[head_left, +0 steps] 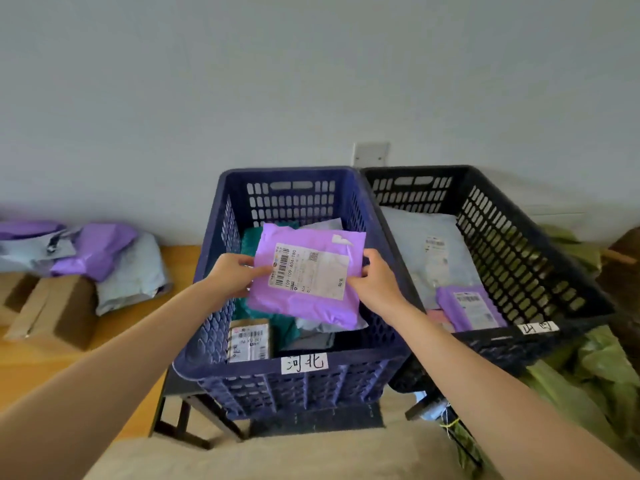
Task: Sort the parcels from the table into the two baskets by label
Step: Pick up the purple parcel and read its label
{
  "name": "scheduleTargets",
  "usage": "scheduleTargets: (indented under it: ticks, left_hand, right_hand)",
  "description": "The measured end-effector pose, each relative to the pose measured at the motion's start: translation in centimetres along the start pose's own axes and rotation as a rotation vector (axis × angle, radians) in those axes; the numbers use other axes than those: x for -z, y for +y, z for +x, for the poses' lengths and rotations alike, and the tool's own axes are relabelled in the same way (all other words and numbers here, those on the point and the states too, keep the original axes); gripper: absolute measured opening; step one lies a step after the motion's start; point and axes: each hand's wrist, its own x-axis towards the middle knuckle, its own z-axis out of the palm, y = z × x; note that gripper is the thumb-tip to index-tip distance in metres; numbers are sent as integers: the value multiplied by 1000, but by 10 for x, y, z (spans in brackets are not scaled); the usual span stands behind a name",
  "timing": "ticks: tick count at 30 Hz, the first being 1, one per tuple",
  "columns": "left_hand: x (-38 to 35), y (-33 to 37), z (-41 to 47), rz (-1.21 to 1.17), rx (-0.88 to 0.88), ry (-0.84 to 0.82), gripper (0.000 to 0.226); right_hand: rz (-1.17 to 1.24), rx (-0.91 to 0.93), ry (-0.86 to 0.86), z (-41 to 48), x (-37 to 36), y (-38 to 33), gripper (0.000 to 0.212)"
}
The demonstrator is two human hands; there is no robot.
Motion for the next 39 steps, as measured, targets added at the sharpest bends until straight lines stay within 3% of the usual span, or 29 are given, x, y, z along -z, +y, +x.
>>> scheduleTargets:
  ticks: [3,5,11,15,19,23,28,34,37,39]
  left_hand:
    - [-1,-10,6,94,14,46,66]
    - [-2,-15,10,168,16,26,74]
    - [-20,-30,24,379,122,-169,58]
    - [-36,-41,35,530,199,-321,52]
    - [-49,-54,41,747,123,-422,45]
    - [-60,-69,44,938,53,-537,32]
    - [-71,-69,40,1203,-21,-591,42]
    - [-77,-67,37,1329,-36,-628,38]
    - [-79,-68,40,1467,-145,-521,69]
    - [-79,-68,40,1526,-321,-413,82]
  right_hand:
    - [-115,-3,-47,10,-9,6,26]
    - [-188,-28,-102,18,-15,12,26]
    - [-211,-296,-302,36,-28,30,35]
    - [-314,-447,-395,41,-35,36,62]
    - [-496,-517,-459,43,-43,39,82]
    - [-685,-517,-553,40,-54,50,82]
    - [-832,-484,-611,38,-68,63,82]
    - [-883,-469,-717,42,-70,72,48]
    - [-1037,-374,-695,41,-65,66,72]
    - [-1172,-198,-610,41,-59,56,86]
